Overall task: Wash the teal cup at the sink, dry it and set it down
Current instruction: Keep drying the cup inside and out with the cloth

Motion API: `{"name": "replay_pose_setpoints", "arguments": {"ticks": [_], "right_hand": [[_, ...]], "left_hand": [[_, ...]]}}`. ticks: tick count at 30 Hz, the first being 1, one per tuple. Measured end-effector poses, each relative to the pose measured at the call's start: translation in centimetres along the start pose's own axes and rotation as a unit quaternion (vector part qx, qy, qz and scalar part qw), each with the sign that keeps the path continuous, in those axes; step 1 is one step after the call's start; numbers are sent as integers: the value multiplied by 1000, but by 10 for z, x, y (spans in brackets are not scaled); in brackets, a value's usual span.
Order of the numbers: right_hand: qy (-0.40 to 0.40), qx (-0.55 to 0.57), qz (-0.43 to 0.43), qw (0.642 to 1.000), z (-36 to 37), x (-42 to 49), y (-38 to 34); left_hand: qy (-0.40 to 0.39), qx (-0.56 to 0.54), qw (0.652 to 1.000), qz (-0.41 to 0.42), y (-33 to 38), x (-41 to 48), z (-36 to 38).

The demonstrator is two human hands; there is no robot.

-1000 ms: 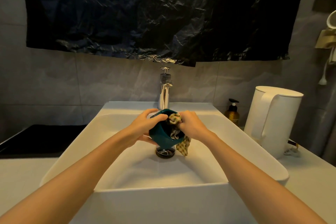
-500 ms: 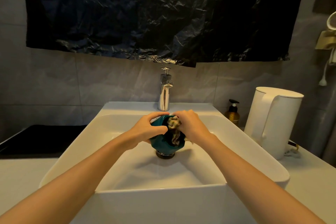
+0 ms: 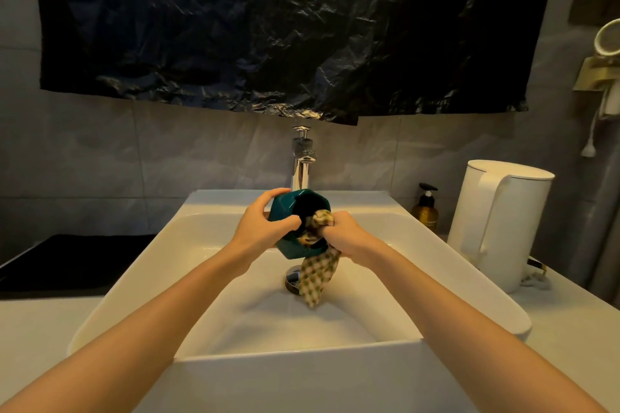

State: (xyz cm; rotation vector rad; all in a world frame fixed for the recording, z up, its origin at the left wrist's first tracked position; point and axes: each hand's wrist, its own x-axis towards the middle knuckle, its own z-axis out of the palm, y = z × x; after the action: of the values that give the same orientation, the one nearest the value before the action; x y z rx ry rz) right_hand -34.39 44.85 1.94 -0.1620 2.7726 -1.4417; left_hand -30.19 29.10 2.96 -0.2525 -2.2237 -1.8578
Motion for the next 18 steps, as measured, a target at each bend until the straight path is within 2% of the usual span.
{"name": "replay_pose_setpoints", "arguments": {"ticks": [2, 4, 7, 9, 11, 13, 15, 18], "right_hand": [[-29, -28, -29, 999, -1, 0, 2], [4, -80, -93, 992, -5, -1, 1], [63, -213, -207, 953, -12, 0, 4], [49, -293, -240, 924, -12, 0, 8], [43, -310, -244, 918, -11, -2, 8], [53, -250, -238, 937, -14, -6, 4], [34, -140, -206, 968, -15, -8, 1], [-75, 46, -88, 992, -10, -8, -1]], "left_hand": [[-6, 10, 1000, 2, 0, 0, -3], [-26, 18, 999, -9, 1, -1, -4], [-85, 60, 994, -18, 0, -3, -3], [-114, 85, 989, -31, -1, -5, 0], [-121, 90, 988, -39, -1, -5, 2], [-104, 85, 990, -41, -1, -5, 2], [-72, 56, 995, -50, 0, -3, -1], [-30, -2, 997, -68, 0, 0, -6]]}}
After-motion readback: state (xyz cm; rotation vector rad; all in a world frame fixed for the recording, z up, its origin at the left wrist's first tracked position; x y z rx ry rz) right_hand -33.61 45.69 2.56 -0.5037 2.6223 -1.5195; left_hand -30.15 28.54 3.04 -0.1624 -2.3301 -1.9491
